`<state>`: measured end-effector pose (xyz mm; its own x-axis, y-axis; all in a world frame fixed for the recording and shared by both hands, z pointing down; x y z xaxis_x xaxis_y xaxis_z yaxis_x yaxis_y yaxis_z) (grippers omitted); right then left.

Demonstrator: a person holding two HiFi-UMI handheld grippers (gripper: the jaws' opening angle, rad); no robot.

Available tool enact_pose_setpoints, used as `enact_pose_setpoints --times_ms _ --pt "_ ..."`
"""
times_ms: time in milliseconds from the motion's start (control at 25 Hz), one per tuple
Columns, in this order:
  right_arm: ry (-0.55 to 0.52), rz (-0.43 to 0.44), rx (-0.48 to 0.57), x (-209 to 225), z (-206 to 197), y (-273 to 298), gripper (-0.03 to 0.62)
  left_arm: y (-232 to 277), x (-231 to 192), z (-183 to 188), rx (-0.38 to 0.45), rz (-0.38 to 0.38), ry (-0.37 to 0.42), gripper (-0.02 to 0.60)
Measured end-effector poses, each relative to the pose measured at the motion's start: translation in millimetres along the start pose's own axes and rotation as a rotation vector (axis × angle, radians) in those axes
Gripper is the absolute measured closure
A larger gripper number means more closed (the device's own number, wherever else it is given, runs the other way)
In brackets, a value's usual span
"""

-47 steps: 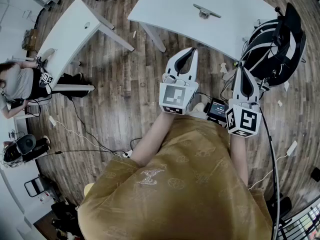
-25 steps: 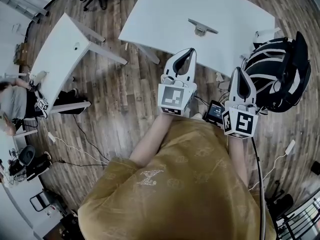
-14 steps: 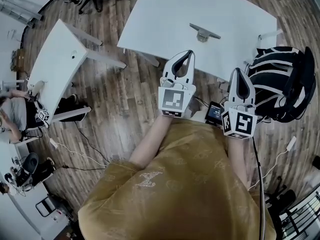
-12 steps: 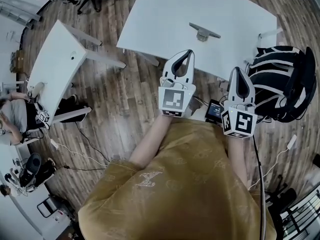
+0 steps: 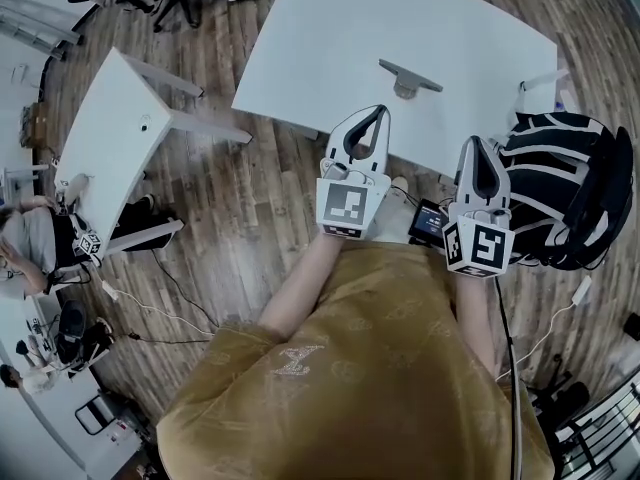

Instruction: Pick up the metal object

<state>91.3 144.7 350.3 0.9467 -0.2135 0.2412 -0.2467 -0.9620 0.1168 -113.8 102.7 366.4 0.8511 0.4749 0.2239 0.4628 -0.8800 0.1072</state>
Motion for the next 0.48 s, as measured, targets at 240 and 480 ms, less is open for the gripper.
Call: enact_pose_setpoints --times_ms 240,480 --pt "0.053 0.043 0.018 12.5 11.1 29.7 0.588 30.0 -8.2 3.4 -0.014 0.014 0.051 0.575" --pt "0.084 0.07 0.009 33.0 17.1 52.8 0.588 63.6 -5.9 4.5 -0.038 -0.023 0.116 0.575"
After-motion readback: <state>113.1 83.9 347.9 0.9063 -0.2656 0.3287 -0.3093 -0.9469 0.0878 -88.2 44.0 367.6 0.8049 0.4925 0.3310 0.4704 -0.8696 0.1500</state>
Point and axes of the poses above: the fingertips, and each gripper's own axes: y forward along the fingers, x to its right, z out of its top, the point moved 9 cm from there along -y, backward along the fingers, and after that the axes turned 13 degrees about y, right-handed, at the moved point
